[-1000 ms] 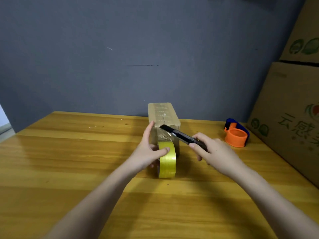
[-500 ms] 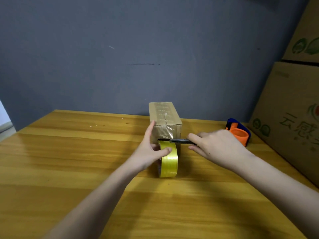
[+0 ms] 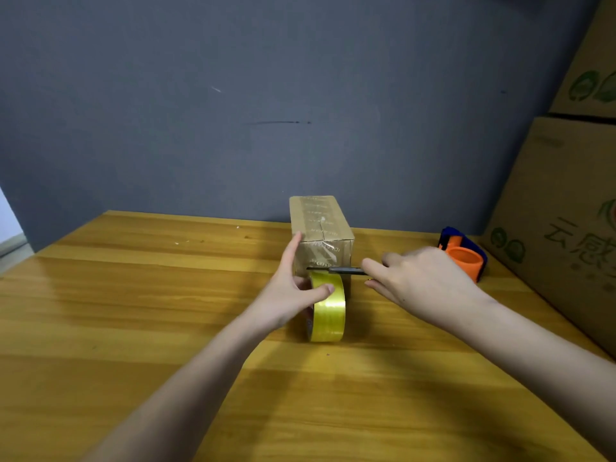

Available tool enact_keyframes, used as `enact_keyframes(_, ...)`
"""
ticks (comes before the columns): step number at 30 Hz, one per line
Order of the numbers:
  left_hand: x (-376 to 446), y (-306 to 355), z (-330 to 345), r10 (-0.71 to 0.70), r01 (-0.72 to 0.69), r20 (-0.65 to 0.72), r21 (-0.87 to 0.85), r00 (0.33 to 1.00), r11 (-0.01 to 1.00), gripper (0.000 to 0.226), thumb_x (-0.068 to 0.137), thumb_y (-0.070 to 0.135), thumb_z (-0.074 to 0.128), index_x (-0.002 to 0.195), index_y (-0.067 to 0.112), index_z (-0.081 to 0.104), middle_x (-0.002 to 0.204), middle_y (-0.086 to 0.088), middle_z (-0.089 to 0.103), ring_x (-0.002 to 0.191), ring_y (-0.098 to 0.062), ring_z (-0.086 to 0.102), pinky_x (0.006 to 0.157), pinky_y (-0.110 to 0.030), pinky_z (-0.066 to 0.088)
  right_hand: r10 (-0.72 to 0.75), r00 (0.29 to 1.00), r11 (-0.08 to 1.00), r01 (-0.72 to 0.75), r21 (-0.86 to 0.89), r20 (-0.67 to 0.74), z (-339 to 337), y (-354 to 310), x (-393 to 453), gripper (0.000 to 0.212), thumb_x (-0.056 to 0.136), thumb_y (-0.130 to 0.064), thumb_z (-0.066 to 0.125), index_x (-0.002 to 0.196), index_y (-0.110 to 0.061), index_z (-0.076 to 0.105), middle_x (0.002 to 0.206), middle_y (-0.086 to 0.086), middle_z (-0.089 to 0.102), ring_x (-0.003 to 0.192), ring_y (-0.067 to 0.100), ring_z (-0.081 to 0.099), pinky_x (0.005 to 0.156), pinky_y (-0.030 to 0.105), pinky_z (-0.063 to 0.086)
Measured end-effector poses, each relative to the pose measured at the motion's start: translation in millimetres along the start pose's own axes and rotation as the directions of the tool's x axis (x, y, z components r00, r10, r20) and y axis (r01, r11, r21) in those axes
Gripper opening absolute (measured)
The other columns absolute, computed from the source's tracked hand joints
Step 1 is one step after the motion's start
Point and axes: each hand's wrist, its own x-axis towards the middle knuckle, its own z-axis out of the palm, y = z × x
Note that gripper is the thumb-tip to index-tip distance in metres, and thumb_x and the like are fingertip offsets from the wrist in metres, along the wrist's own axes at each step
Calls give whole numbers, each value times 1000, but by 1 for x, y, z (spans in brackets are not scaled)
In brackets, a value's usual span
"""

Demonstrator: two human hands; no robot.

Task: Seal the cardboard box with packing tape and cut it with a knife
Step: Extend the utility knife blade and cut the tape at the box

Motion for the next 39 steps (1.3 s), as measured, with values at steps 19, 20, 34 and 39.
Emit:
enact_keyframes(19, 0, 0, -2, -24, 26, 31, -51, 999, 998, 103, 81, 11, 72, 147, 43, -1, 106, 13, 60, 77, 8, 68, 58, -10, 50, 48, 988, 998, -41, -48, 150, -3, 6, -21, 25, 97, -38, 39, 100, -16, 51, 69, 3, 62, 50, 21, 59, 42, 25, 38)
enact_keyframes(20, -1, 0, -3, -23, 25, 28, -55, 999, 998, 105, 81, 12, 72, 147, 43, -3, 102, 16, 62, 79, 7, 69, 61, -10, 51, 64, 985, 998, -59, -37, 161, -4, 6, -24, 26, 98, -38, 37, 101, -16, 51, 70, 2, 62, 52, 20, 59, 43, 25, 37)
enact_keyframes(34, -27, -10, 38, 38, -34, 32, -99, 999, 995, 68, 77, 12, 62, 126, 51, 37, 104, 3, 71, 87, -23, 58, 83, -45, 49, 498, 695, 465, -719, 516, 519, 22, -9, -82, 19, 94, -49, 43, 92, -33, 54, 81, -8, 61, 72, 16, 60, 62, 37, 49)
enact_keyframes(39, -22, 8, 76, 122, -122, 11, 182, 992, 976, 55, 81, 13, 60, 128, 32, 41, 114, 6, 60, 97, -10, 59, 83, -27, 50, 580, 514, -62, -745, 664, 631, 45, -8, -89, 22, 97, -29, 48, 117, -26, 54, 78, 2, 65, 71, 17, 58, 67, 35, 45)
